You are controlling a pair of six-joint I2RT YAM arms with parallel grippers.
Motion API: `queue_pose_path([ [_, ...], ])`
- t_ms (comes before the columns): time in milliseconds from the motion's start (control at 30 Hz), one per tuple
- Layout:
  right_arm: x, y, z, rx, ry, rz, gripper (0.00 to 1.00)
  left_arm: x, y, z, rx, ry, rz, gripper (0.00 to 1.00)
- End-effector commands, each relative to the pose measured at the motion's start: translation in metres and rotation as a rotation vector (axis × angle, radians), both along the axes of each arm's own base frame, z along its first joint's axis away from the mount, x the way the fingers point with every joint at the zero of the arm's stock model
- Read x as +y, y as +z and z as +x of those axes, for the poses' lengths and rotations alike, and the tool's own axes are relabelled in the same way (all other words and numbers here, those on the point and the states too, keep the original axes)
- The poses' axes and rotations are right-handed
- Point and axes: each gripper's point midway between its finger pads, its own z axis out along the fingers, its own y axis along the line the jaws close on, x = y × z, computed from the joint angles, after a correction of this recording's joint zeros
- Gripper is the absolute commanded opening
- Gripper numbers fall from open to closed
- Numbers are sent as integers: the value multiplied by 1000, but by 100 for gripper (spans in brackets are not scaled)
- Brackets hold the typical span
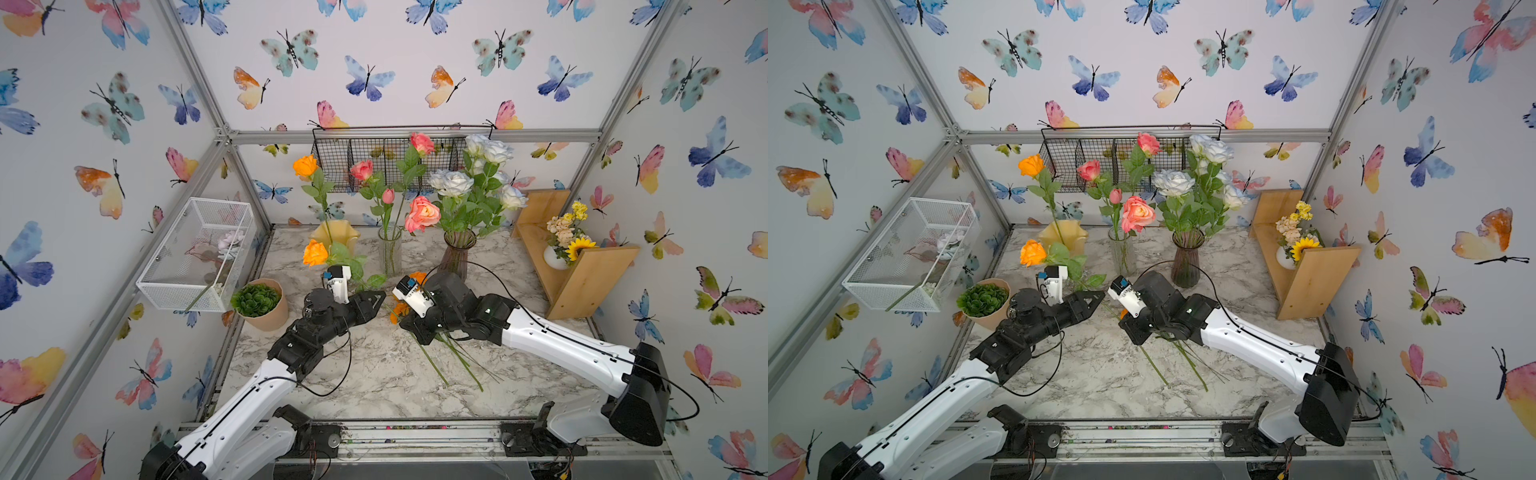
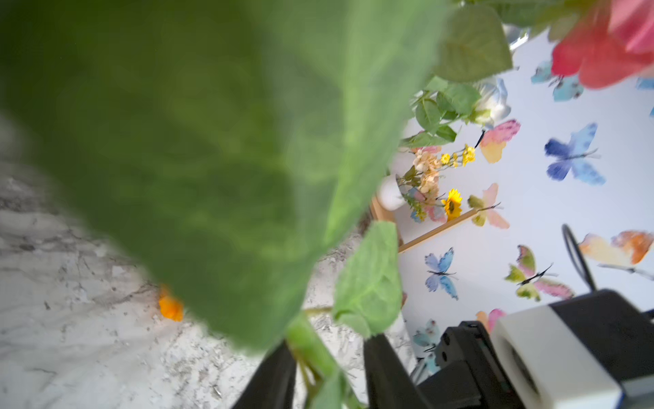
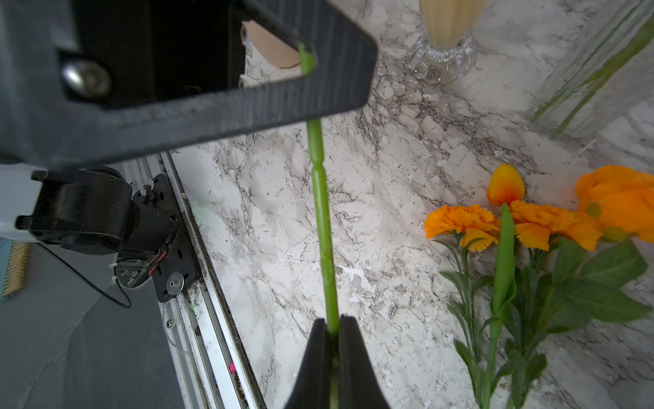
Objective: Arrange the flowers in different vases according to their colors
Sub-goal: Pick up the flower at the center of the board, then insert the flower into the vase.
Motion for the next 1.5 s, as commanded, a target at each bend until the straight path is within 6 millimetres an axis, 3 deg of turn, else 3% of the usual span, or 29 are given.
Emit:
queue_pose_path([
  [0,0,8,-5,-6,12,40,2,0,10,6,-46,25,24,16],
  [67,-1,8,-4,-17,2,42,2,1,13,7,-51,35,35,1],
  [133,-4,8,1,-33,-28,40,11,4,20,9,-65,48,60,0],
  [167,-7,8,8,-46,-69,32,30,7,26,12,-80,66,90,0],
  [267,-19,15,26,-107,-184,5,57,29,51,25,-143,177,235,0],
  [300,-24,23,32,-133,-225,13,69,38,64,30,-182,213,297,0],
  [333,-28,31,35,-157,-255,30,90,45,74,34,-213,249,344,0],
  [367,-31,45,37,-189,-279,76,98,53,85,38,-240,284,398,0],
  [467,-45,82,43,-279,-358,207,98,74,113,52,-310,383,534,0],
  [567,-54,101,43,-324,-390,267,98,92,146,69,-376,464,591,0],
  [867,-54,86,52,-340,-403,179,99,137,254,104,-609,729,602,0],
  [967,-56,88,57,-361,-422,174,98,151,282,117,-670,819,606,0],
  [1133,-52,91,59,-385,-407,187,98,161,310,145,-719,867,595,0],
  [1200,-49,88,61,-383,-397,183,98,162,315,154,-729,878,604,0],
  [1300,-46,78,64,-374,-391,168,98,163,307,171,-713,873,610,0],
  [1467,-49,58,73,-336,-414,137,98,160,257,197,-631,821,632,0],
])
